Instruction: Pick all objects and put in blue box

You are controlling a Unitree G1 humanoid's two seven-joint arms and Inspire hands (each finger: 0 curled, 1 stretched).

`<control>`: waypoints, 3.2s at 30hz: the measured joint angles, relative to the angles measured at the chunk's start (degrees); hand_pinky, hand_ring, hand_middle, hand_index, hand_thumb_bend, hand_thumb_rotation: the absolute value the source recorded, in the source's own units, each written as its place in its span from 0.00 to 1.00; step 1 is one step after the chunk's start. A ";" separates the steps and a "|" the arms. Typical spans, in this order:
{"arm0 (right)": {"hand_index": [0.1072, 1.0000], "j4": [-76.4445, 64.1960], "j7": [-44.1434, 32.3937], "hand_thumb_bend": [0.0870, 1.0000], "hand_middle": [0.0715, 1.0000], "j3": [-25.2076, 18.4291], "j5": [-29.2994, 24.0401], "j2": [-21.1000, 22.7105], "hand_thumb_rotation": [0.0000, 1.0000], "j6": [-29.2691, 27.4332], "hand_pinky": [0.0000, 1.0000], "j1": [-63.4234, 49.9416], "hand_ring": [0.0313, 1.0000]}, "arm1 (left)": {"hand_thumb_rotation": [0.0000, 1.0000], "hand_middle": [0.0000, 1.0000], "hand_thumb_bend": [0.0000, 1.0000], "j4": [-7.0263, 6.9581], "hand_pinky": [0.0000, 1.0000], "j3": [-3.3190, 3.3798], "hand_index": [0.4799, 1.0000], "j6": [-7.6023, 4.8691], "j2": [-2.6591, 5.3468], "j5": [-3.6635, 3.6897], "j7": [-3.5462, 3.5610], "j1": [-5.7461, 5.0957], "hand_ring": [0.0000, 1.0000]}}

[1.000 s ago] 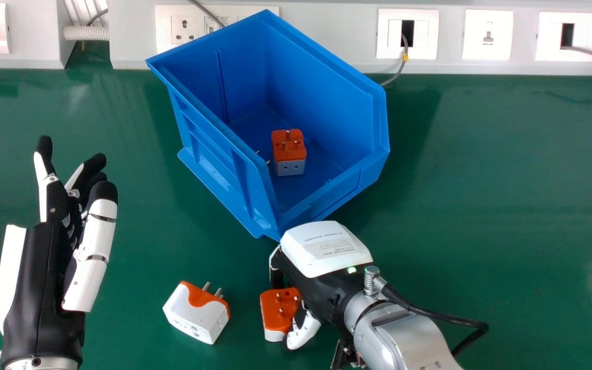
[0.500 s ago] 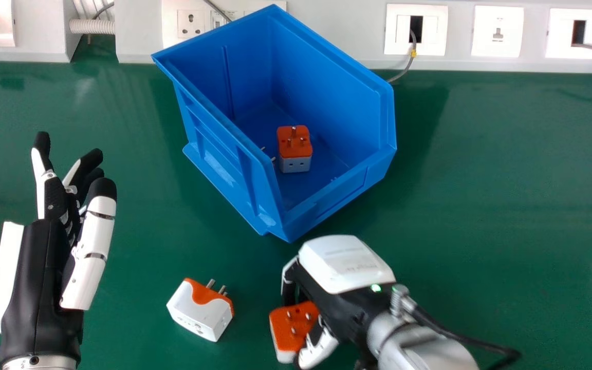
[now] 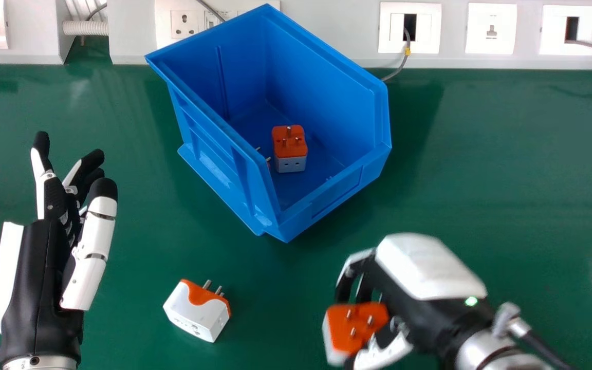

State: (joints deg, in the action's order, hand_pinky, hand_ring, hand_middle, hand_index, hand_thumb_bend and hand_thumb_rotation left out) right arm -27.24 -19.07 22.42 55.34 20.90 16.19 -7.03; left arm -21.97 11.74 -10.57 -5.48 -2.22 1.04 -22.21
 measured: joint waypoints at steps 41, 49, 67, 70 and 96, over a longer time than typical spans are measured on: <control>0.50 65.88 21.36 0.45 0.43 5.58 0.68 -13.30 0.00 -6.43 0.16 62.40 0.32 | 0.83 0.91 0.29 0.74 0.82 -0.08 0.79 -1.32 0.47 -0.15 -0.35 -2.49 0.90; 0.49 81.82 26.65 0.46 0.46 8.16 -1.30 -17.12 0.00 -8.19 0.21 69.99 0.35 | 0.84 0.91 0.29 -1.26 0.81 -0.40 0.79 -1.06 1.17 -0.27 -0.54 -4.42 0.90; 0.57 92.18 33.22 0.44 0.66 6.80 -10.73 -20.19 0.14 -13.64 0.50 72.76 0.62 | 0.86 0.92 0.29 -3.03 0.86 -1.86 0.81 -0.06 2.92 -1.27 -1.53 -6.94 0.91; 0.87 92.32 31.54 0.41 0.92 7.89 -10.52 -20.20 0.36 -12.30 0.73 72.77 0.86 | 0.85 0.91 0.30 -3.09 0.84 -1.88 0.80 -0.06 3.01 -1.39 -1.60 -7.22 0.91; 0.94 51.04 23.47 0.30 0.95 5.88 -9.29 -8.35 0.20 -2.60 0.74 59.46 0.87 | 0.85 0.91 0.39 -0.94 0.83 -2.60 0.78 -1.51 2.55 -2.44 -1.51 -3.59 0.90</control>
State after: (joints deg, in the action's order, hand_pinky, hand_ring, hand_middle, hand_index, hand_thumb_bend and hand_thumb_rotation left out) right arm 23.79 4.40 28.30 46.05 12.55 13.59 52.43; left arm -22.91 9.14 -12.08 -2.92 -4.65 -0.47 -25.80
